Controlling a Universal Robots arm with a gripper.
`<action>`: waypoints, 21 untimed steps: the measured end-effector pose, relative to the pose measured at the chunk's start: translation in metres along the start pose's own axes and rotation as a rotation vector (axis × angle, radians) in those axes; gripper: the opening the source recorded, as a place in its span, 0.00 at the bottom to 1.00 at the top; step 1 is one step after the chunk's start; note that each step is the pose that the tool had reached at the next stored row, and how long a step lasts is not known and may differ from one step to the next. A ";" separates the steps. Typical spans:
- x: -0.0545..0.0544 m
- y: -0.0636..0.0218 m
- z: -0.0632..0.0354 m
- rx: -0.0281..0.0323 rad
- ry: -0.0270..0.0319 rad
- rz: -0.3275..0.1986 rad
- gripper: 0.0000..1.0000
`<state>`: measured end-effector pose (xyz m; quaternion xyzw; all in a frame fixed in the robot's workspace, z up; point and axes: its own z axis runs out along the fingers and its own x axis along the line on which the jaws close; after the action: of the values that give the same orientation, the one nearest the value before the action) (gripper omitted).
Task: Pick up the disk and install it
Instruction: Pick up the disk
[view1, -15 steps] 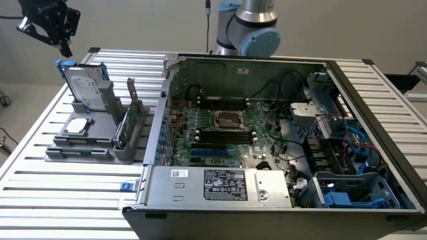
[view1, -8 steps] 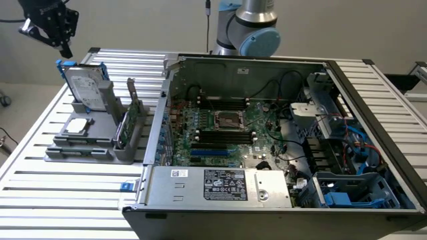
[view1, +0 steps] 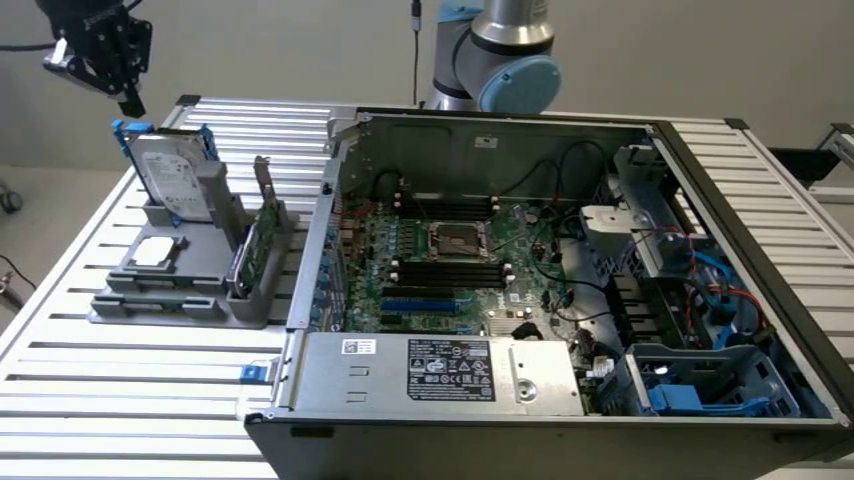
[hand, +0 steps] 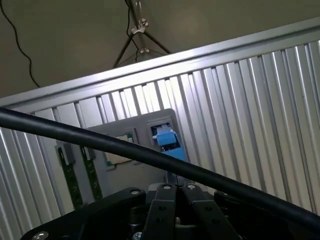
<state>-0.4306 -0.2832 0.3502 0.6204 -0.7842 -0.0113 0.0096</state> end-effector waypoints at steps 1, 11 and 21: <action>0.000 0.0000 0.0000 0.0000 0.0006 -0.019 0.11; -0.005 0.0012 0.0000 0.0000 0.0037 -0.124 0.11; -0.003 0.0053 0.0017 0.0008 0.0037 -0.127 0.42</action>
<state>-0.4350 -0.2786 0.3487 0.6688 -0.7433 -0.0104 0.0100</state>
